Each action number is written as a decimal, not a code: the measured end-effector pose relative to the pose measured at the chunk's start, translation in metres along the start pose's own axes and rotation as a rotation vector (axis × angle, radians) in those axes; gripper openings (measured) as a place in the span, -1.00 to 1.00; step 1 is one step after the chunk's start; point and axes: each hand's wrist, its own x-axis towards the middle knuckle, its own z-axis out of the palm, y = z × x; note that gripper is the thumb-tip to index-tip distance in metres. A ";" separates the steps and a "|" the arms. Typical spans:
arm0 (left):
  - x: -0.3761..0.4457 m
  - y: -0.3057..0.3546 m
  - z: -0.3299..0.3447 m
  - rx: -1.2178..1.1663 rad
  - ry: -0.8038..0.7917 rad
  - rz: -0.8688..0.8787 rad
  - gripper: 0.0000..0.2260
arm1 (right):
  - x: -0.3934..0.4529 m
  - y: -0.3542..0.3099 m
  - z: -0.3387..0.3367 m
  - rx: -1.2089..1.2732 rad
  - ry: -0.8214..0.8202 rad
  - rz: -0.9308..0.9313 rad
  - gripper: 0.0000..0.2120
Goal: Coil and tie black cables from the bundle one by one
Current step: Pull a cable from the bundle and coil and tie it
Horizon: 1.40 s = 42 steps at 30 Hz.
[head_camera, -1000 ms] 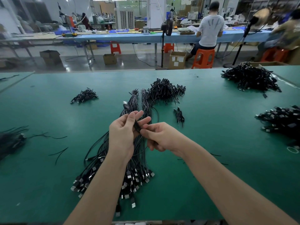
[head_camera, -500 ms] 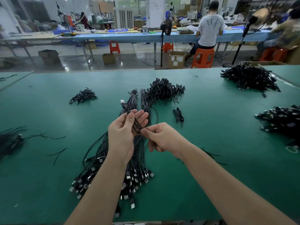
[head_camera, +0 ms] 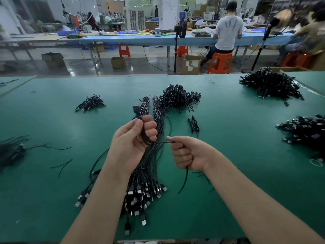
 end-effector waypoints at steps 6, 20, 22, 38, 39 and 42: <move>-0.010 -0.006 -0.015 0.331 -0.288 -0.147 -0.78 | -0.002 -0.013 -0.002 0.190 -0.064 -0.054 -0.73; -0.009 -0.035 -0.019 0.708 -0.002 -0.017 -0.84 | -0.015 -0.023 0.035 -0.467 0.103 -0.205 -0.75; -0.008 -0.037 -0.016 0.679 0.076 0.036 -0.82 | -0.013 -0.016 0.038 -0.536 0.120 -0.219 -0.73; -0.007 -0.027 0.014 0.206 0.270 0.036 -0.83 | -0.001 0.009 0.029 -0.502 0.159 -0.268 -0.80; -0.007 -0.028 0.015 0.197 0.269 0.033 -0.83 | -0.001 0.010 0.029 -0.505 0.162 -0.272 -0.80; -0.007 -0.031 0.016 0.179 0.265 0.021 -0.83 | 0.000 0.014 0.028 -0.504 0.192 -0.281 -0.81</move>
